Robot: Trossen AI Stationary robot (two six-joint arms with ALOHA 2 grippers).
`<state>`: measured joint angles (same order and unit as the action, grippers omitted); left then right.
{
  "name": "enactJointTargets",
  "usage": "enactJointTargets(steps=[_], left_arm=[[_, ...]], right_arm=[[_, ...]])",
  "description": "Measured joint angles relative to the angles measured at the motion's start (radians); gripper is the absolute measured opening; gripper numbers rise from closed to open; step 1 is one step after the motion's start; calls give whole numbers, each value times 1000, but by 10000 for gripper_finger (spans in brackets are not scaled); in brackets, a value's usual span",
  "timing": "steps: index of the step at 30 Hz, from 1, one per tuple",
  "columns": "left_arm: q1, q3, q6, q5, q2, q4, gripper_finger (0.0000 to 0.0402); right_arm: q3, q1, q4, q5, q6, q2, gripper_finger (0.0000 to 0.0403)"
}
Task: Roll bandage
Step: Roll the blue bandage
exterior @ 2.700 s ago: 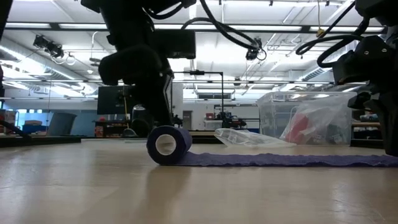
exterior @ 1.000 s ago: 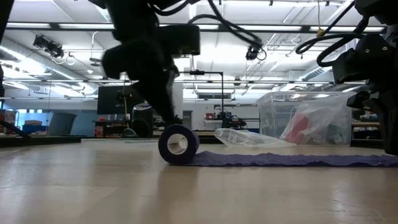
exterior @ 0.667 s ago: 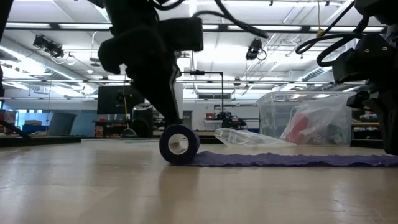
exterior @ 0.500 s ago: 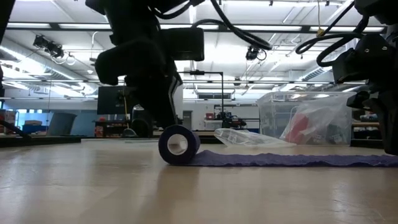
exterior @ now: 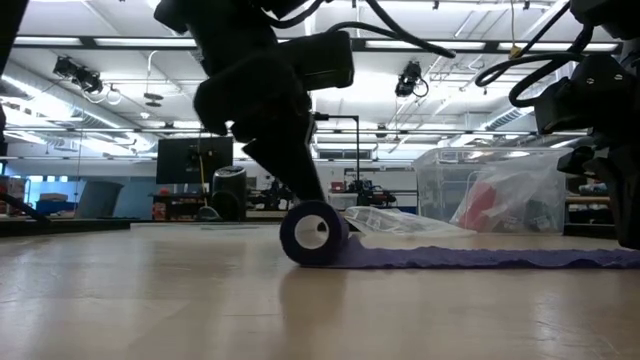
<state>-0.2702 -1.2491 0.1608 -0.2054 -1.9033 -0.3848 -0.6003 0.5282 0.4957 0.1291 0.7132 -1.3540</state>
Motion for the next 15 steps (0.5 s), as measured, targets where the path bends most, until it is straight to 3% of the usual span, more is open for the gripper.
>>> enactJointTargets(steps=[15], left_arm=[[22, 2, -53, -7, 4, 93, 1]], right_arm=[[-1, 2, 18, -4, -8, 16, 0]])
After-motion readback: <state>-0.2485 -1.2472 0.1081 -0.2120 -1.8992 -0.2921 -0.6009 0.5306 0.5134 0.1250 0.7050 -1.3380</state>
